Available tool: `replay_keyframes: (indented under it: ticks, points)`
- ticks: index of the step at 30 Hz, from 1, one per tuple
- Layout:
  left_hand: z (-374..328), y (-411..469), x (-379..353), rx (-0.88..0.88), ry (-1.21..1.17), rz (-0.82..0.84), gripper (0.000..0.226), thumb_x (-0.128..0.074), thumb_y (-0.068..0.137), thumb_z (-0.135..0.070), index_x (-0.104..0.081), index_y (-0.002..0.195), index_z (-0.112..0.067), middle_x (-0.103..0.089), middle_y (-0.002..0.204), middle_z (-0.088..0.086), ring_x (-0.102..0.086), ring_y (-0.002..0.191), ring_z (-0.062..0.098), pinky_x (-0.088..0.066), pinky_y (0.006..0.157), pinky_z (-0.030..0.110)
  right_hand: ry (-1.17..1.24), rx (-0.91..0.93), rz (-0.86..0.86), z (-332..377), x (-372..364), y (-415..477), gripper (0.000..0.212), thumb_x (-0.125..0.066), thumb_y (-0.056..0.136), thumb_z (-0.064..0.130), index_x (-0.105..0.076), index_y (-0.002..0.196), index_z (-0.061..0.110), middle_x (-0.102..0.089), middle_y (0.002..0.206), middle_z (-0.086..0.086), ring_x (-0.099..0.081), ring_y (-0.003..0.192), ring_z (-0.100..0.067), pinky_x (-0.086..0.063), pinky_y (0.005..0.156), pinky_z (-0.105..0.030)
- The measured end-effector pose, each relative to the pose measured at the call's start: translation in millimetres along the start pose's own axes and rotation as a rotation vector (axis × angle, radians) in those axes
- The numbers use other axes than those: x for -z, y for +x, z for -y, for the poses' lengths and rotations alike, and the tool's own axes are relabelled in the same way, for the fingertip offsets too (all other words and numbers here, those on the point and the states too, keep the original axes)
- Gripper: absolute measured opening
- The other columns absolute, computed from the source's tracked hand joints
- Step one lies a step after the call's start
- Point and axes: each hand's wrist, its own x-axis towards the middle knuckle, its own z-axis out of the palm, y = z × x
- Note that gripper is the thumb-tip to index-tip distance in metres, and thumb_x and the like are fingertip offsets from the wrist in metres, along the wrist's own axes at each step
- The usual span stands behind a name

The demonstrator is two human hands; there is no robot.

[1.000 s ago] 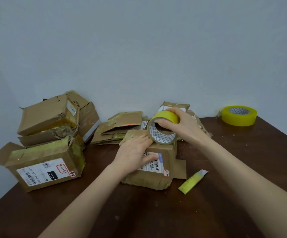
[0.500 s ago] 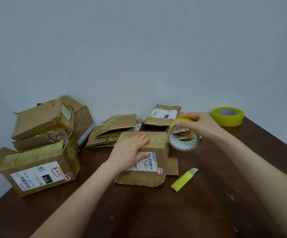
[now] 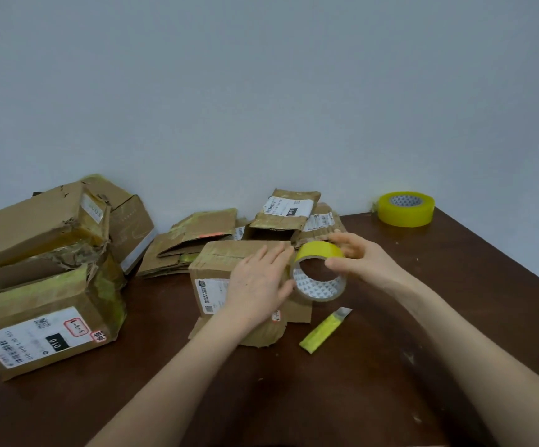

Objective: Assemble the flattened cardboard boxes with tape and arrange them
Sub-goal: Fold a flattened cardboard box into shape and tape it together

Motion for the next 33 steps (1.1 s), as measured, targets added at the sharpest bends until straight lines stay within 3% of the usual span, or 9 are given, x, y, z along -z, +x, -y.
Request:
replay_keyframes:
  ticks: [4, 9, 12, 15, 20, 24, 26, 29, 33]
  points:
    - [10, 0, -4, -0.028, 0.001, -0.002, 0.065, -0.042, 0.095, -0.051, -0.017, 0.152, -0.031, -0.018, 0.158, -0.012, -0.022, 0.144, 0.016, -0.026, 0.111, 0.030, 0.036, 0.034, -0.019, -6, -6, -9, 0.034, -0.078, 0.077, 0.015, -0.064, 0.105, 0.030, -0.070, 0.102, -0.002, -0.066, 0.096, -0.017, -0.052, 0.085, -0.029]
    - [15, -1, -4, -0.050, 0.008, 0.018, 0.066, -0.042, 0.094, -0.054, -0.018, 0.151, -0.033, -0.019, 0.157, -0.014, -0.025, 0.144, 0.014, -0.035, 0.105, 0.030, -0.009, 0.129, -0.052, 2, -10, -3, 0.039, -0.082, 0.073, 0.027, -0.068, 0.108, 0.038, -0.068, 0.112, 0.006, -0.065, 0.103, -0.011, -0.054, 0.091, -0.035]
    - [18, -2, -5, -0.063, 0.006, 0.019, 0.065, -0.042, 0.095, -0.053, -0.018, 0.151, -0.033, -0.020, 0.157, -0.014, -0.025, 0.143, 0.014, -0.037, 0.104, 0.030, -0.094, 0.139, -0.035, 13, -4, 0, 0.039, -0.080, 0.075, 0.024, -0.066, 0.111, 0.033, -0.066, 0.113, 0.008, -0.062, 0.105, -0.009, -0.051, 0.091, -0.027]
    - [23, -3, -7, -0.047, 0.021, 0.019, 0.063, -0.039, 0.094, -0.055, -0.020, 0.151, -0.034, -0.020, 0.156, -0.014, -0.026, 0.143, 0.012, -0.039, 0.102, 0.029, -0.281, 0.124, -0.006, 10, 6, -4, 0.045, -0.079, 0.076, 0.024, -0.066, 0.119, 0.026, -0.063, 0.115, 0.009, -0.060, 0.104, -0.009, -0.046, 0.081, -0.019]
    - [30, -3, -8, -0.076, 0.024, -0.004, 0.066, -0.026, 0.088, -0.064, -0.034, 0.146, -0.034, -0.034, 0.152, -0.010, -0.039, 0.137, 0.018, -0.045, 0.097, 0.034, -0.355, 0.071, -0.015, -3, 7, -6, 0.050, -0.079, 0.076, 0.031, -0.063, 0.123, 0.027, -0.058, 0.112, 0.011, -0.055, 0.104, -0.009, -0.043, 0.083, -0.022]
    - [29, -3, -4, -0.095, 0.019, -0.002, 0.069, -0.020, 0.084, -0.067, -0.042, 0.141, -0.036, -0.038, 0.150, -0.009, -0.042, 0.135, 0.022, -0.043, 0.098, 0.039, -0.340, 0.050, -0.014, -7, 9, -2, 0.037, -0.080, 0.073, 0.037, -0.065, 0.107, 0.032, -0.062, 0.100, 0.016, -0.058, 0.097, -0.009, -0.046, 0.079, -0.023]
    - [29, -3, -1, -0.084, 0.011, 0.023, 0.070, -0.019, 0.084, -0.068, -0.038, 0.144, -0.036, -0.033, 0.152, -0.011, -0.038, 0.137, 0.020, -0.041, 0.101, 0.037, -0.359, 0.056, -0.021, -7, 8, 0, 0.036, -0.079, 0.074, 0.039, -0.065, 0.107, 0.035, -0.062, 0.106, 0.014, -0.057, 0.100, -0.010, -0.044, 0.081, -0.024]
    - [28, -1, 0, -0.053, 0.018, 0.096, 0.063, -0.032, 0.091, -0.063, -0.025, 0.148, -0.039, -0.021, 0.156, -0.014, -0.027, 0.143, 0.015, -0.034, 0.107, 0.034, -0.388, 0.050, -0.043, -5, 5, 2, 0.039, -0.079, 0.072, 0.041, -0.064, 0.107, 0.038, -0.059, 0.114, 0.009, -0.054, 0.105, -0.013, -0.043, 0.083, -0.027]
    - [26, 2, 2, -0.032, 0.004, 0.097, 0.055, -0.044, 0.092, -0.056, -0.031, 0.144, -0.042, -0.023, 0.156, -0.014, -0.028, 0.142, 0.013, -0.038, 0.103, 0.033, -0.424, 0.032, -0.035, -9, 1, 3, 0.044, -0.078, 0.073, 0.042, -0.065, 0.114, 0.035, -0.059, 0.116, 0.008, -0.054, 0.108, -0.013, -0.040, 0.081, -0.025]
